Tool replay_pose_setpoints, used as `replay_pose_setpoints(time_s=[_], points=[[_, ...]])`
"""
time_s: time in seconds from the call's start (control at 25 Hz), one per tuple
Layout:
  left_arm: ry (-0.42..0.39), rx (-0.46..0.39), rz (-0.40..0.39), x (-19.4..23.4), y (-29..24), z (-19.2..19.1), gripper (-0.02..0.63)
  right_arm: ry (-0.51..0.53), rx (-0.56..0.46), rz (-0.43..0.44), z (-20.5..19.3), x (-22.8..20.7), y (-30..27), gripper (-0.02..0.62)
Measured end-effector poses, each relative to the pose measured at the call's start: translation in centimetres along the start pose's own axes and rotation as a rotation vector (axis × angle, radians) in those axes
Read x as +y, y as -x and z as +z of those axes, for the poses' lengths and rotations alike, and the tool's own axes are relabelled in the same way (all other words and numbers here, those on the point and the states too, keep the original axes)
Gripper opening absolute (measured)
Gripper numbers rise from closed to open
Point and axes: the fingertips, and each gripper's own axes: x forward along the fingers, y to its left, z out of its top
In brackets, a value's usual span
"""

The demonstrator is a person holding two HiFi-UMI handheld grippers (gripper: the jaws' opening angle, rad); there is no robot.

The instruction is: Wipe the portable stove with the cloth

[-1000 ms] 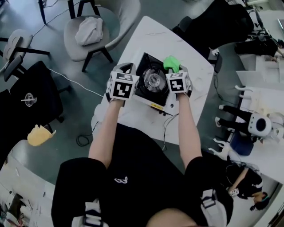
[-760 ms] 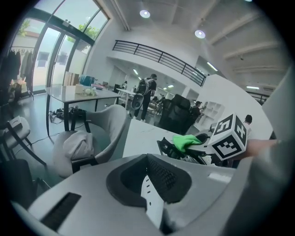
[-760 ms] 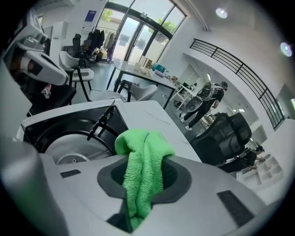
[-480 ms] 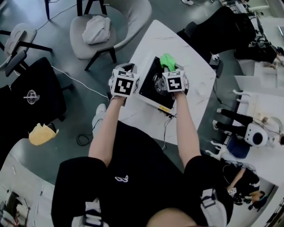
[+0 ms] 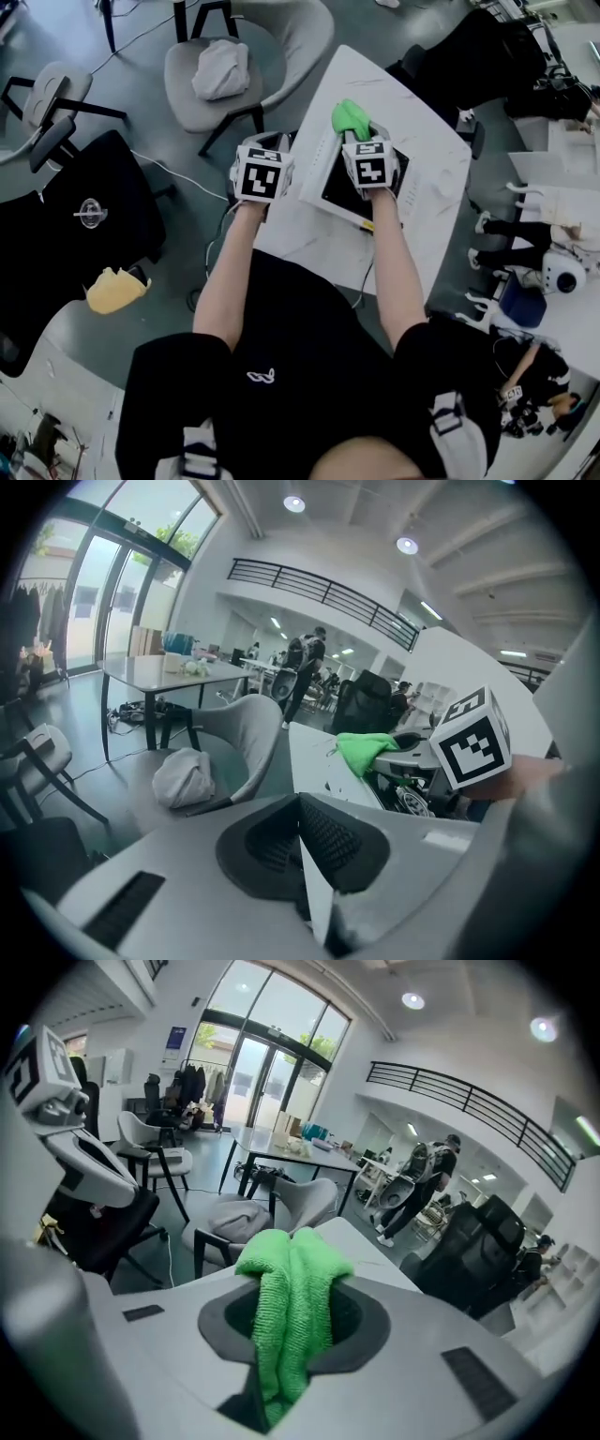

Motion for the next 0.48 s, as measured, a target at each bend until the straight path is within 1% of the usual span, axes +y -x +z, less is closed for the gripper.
replay_pose_setpoints(time_s=[0.08, 0.12, 0.16, 0.24, 0.28, 0.32, 0.4, 0.48], points=[[-0.008, 0.0, 0.009, 0.9, 0.7, -0.1, -0.002, -0.009, 0.022, -0.026, -0.7, 0.6, 0.1, 0.064], [-0.01, -0.001, 0.011, 1.4, 1.0, -0.1, -0.002, 0.022, 0.045, -0.034, -1.4, 1.0, 0.1, 0.063], [-0.01, -0.001, 0.014, 1.8, 1.2, -0.1, -0.002, 0.083, 0.065, -0.036, -1.9, 1.6, 0.0, 0.063], [-0.012, 0.004, 0.017, 2.4, 1.5, -0.2, -0.002, 0.212, 0.069, -0.021, -2.2, 3.3, 0.2, 0.059], [-0.013, 0.008, 0.013, 2.3, 1.5, -0.3, -0.002, 0.227, 0.063, -0.008, -2.3, 3.9, 0.4, 0.057], [-0.016, 0.011, 0.007, 2.2, 1.4, -0.3, -0.002, 0.206, 0.06, 0.006, -2.5, 4.3, 0.7, 0.057], [-0.025, 0.016, -0.011, 1.7, 1.3, -0.4, -0.002, 0.127, 0.052, 0.038, -2.9, 4.7, 1.3, 0.055], [-0.032, 0.021, -0.035, 1.0, 1.1, -0.8, -0.002, 0.099, 0.05, 0.077, -3.3, 5.4, 1.8, 0.055]])
